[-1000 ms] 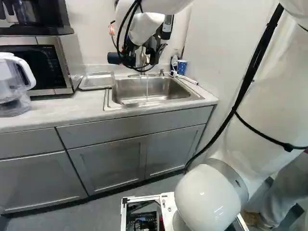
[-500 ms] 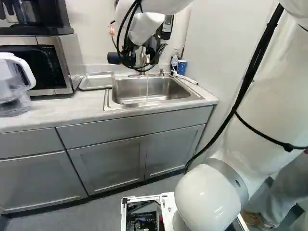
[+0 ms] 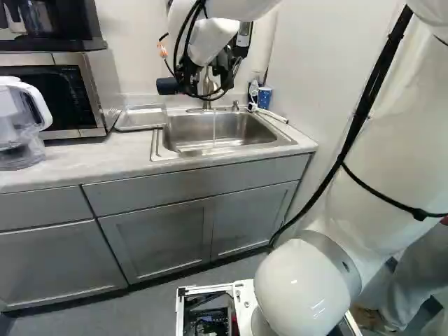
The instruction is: Rinse the cup and place it in the tray
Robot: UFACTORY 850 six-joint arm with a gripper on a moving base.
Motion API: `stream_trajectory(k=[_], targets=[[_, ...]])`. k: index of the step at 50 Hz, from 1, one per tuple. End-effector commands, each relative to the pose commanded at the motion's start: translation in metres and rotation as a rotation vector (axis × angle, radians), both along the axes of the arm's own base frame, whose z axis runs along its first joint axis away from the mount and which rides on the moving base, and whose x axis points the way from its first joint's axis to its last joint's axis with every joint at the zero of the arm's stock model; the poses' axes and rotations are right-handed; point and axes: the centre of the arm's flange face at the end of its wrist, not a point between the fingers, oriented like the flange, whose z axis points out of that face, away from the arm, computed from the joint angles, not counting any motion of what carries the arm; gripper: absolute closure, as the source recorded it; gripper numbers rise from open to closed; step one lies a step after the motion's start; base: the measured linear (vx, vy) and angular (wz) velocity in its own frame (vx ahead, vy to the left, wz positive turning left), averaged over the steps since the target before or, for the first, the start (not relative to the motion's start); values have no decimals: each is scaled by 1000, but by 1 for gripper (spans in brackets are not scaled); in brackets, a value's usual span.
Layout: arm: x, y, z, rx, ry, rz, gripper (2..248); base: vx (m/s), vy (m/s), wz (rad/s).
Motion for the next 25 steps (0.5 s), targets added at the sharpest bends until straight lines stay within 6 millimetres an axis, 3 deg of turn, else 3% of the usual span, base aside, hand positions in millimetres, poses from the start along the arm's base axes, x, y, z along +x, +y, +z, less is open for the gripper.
stream_trajectory(k=[25], targets=[[0, 0, 0, -200, -97, 139, 139, 0, 0, 0]])
